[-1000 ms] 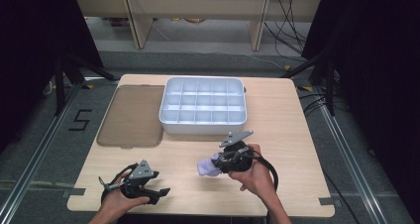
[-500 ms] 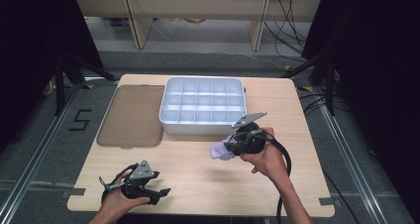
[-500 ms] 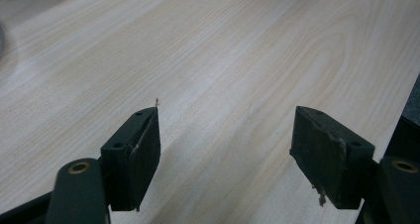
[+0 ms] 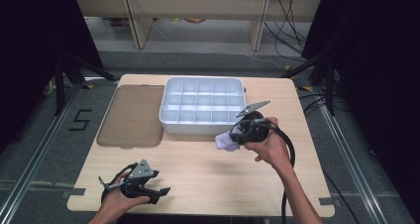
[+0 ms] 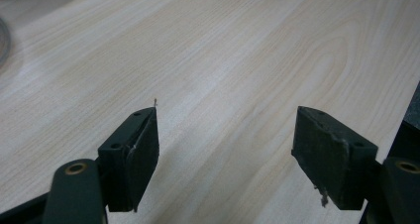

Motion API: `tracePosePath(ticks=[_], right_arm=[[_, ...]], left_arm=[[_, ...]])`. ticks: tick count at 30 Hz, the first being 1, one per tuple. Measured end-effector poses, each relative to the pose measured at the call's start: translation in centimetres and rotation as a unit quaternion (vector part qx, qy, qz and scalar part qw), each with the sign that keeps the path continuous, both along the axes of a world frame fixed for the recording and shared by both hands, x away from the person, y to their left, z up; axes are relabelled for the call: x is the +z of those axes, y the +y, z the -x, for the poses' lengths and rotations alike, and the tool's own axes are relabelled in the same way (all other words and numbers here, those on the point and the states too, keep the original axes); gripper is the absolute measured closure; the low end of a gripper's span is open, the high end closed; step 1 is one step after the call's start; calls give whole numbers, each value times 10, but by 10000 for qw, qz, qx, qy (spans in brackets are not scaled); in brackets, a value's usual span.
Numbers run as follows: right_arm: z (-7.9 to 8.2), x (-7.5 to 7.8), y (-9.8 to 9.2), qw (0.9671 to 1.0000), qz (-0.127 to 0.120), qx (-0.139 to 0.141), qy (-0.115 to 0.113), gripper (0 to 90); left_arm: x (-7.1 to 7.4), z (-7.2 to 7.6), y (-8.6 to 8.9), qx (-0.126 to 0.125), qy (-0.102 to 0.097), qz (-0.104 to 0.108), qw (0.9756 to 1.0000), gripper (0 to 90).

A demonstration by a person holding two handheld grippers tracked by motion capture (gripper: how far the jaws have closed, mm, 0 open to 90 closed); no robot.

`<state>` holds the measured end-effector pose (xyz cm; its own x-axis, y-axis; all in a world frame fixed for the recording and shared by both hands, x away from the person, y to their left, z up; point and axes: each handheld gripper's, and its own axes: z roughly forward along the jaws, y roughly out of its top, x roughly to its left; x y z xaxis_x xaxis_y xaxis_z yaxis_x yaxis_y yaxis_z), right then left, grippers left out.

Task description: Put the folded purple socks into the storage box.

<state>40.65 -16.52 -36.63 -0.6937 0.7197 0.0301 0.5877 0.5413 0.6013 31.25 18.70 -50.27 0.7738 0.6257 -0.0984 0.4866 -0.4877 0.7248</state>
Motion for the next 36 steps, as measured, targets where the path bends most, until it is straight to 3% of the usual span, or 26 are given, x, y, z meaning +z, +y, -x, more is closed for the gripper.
tracePosePath(ticks=[15,36], right_arm=[[-23,17,-7,9991,371,-197,-11,680],[-74,31,-8,9970,444,-638,-44,680]], left_arm=[[-1,0,-1,11,19,-8,10000,255],[0,0,0,-55,-19,-43,10000,255]])
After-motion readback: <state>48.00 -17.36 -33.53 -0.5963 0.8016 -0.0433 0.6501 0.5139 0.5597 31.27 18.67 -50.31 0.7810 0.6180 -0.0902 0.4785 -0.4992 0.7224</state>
